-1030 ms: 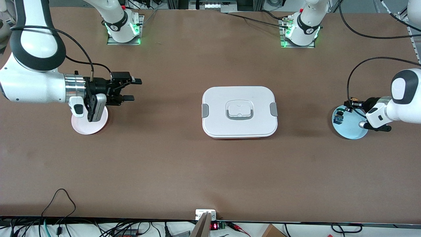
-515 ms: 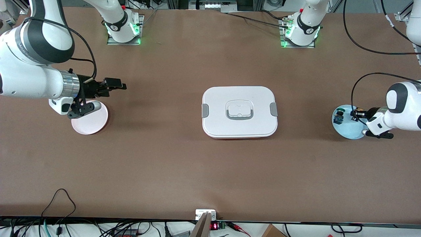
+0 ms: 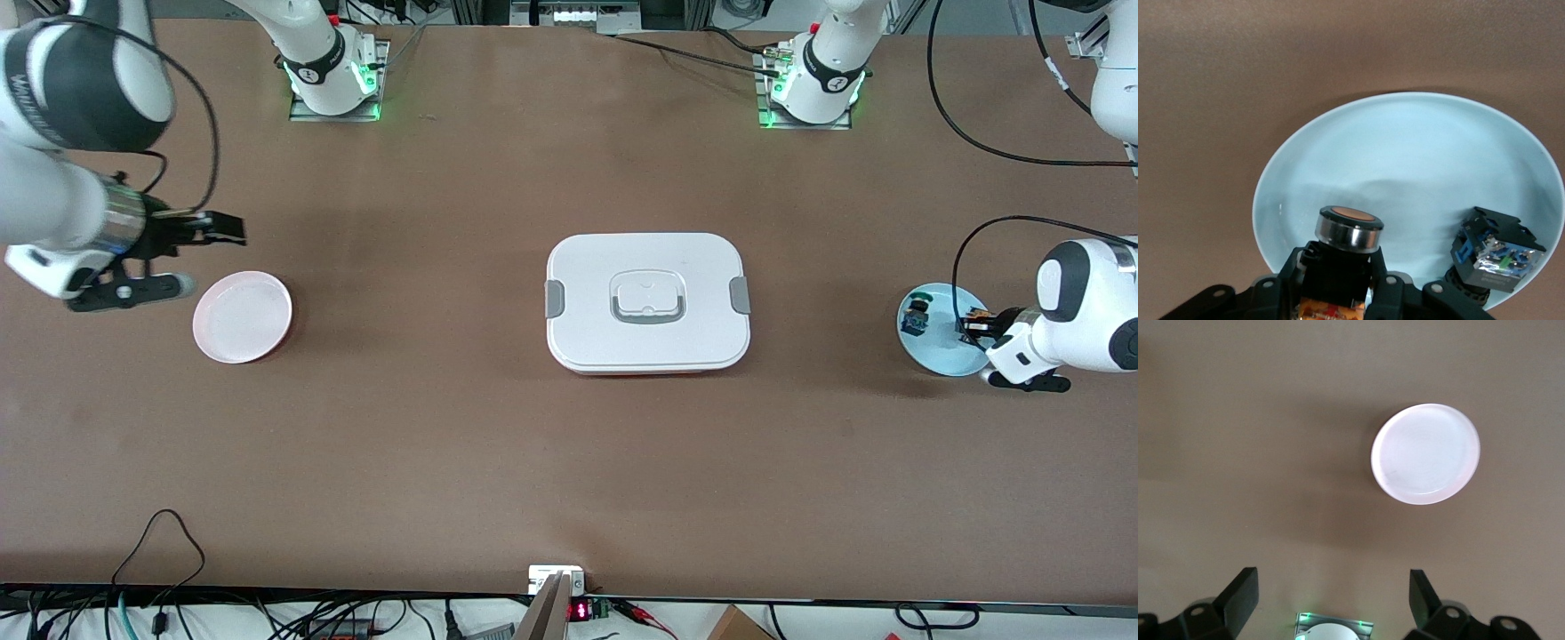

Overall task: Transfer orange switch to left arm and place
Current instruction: 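Lower the switch onto the blue plate and open the left gripper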

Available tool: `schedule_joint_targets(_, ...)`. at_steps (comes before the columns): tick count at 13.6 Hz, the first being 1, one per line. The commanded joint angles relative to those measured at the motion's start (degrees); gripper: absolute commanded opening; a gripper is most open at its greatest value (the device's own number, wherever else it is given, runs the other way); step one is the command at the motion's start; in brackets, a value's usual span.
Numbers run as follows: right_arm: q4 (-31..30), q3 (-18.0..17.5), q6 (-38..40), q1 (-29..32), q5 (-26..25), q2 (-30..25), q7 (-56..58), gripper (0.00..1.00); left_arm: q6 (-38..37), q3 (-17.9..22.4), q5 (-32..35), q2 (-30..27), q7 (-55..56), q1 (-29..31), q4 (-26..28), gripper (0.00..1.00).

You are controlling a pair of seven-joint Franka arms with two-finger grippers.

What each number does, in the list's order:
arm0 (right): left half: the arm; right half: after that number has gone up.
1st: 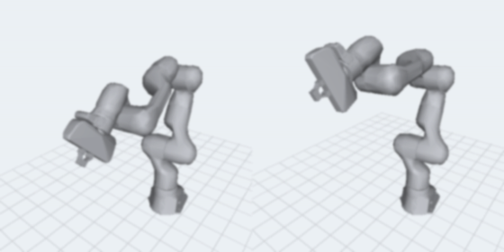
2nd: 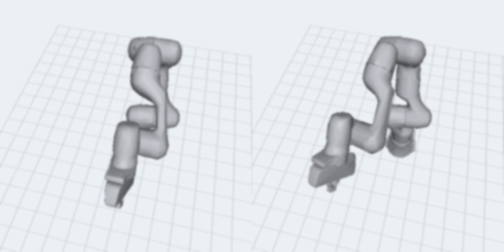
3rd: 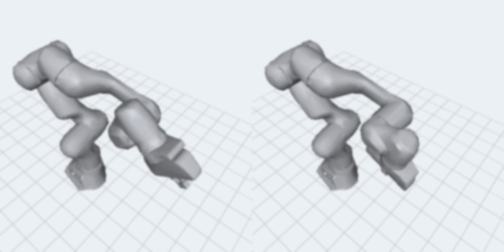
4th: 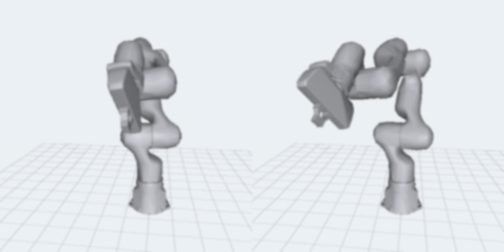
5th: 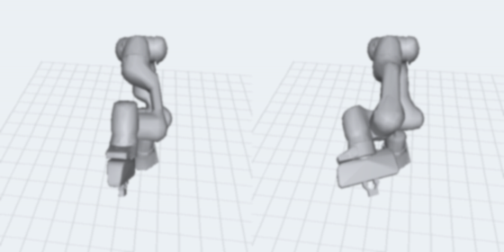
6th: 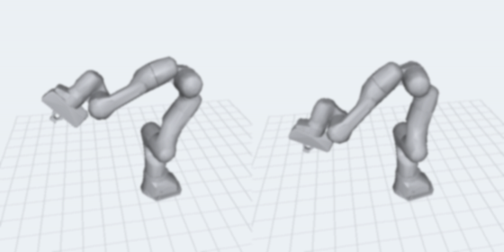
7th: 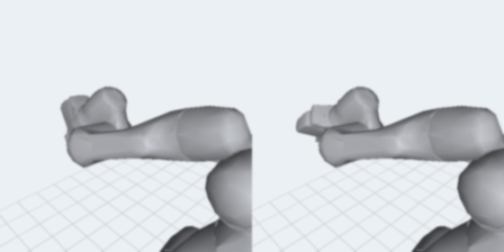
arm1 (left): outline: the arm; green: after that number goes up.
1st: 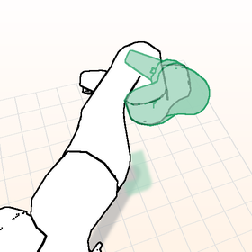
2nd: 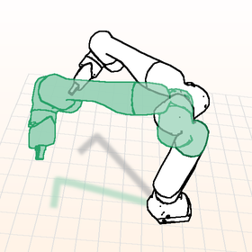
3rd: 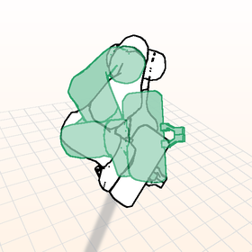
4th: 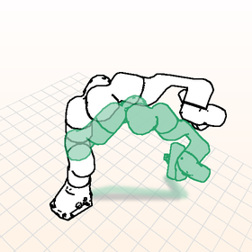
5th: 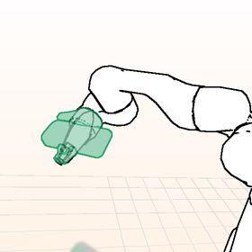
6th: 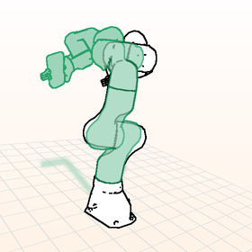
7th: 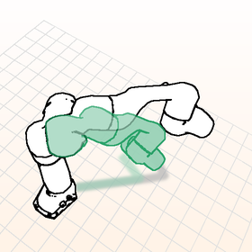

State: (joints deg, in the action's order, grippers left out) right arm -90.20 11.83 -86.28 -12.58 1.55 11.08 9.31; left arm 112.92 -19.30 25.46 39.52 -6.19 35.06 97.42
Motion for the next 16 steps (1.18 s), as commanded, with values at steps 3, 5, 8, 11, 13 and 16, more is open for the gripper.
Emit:
schedule_joint_targets(3,2.4,-0.67,0.76,3.35,-1.2,-0.35,2.26,1.0,-0.42,-0.21,1.7,1.61,1.7,-0.17,-1.44,0.03)
schedule_joint_targets(5,2.49,-0.84,2.25,3.17,-1.29,-0.62,-8.21,1.0,-0.33,-0.21,1.78,1.79,1.53,-0.17,-1.44,0.09)
schedule_joint_targets(8,2.31,-0.84,2.52,1.68,-4.53,-0.62,-8.16,1.0,-0.33,-0.12,2.05,1.79,0.74,-0.17,-1.44,0.23)
schedule_joint_targets(11,-0.13,-0.49,0.95,1.94,-4.89,-2.02,-8.16,1.0,-0.33,-0.21,2.05,1.79,0.65,-0.17,-1.53,0.44)
schedule_joint_targets(13,-6.18,-0.49,-4.74,1.77,-4.89,-6.31,-8.25,1.0,-0.33,-0.21,2.05,1.79,0.65,-0.26,-1.53,0.6)
schedule_joint_targets(16,-10.17,-0.4,-9.96,2.12,-4.36,-8.62,-8.16,1.0,-0.5,-0.21,2.05,1.79,0.56,-0.26,-1.53,0.79)
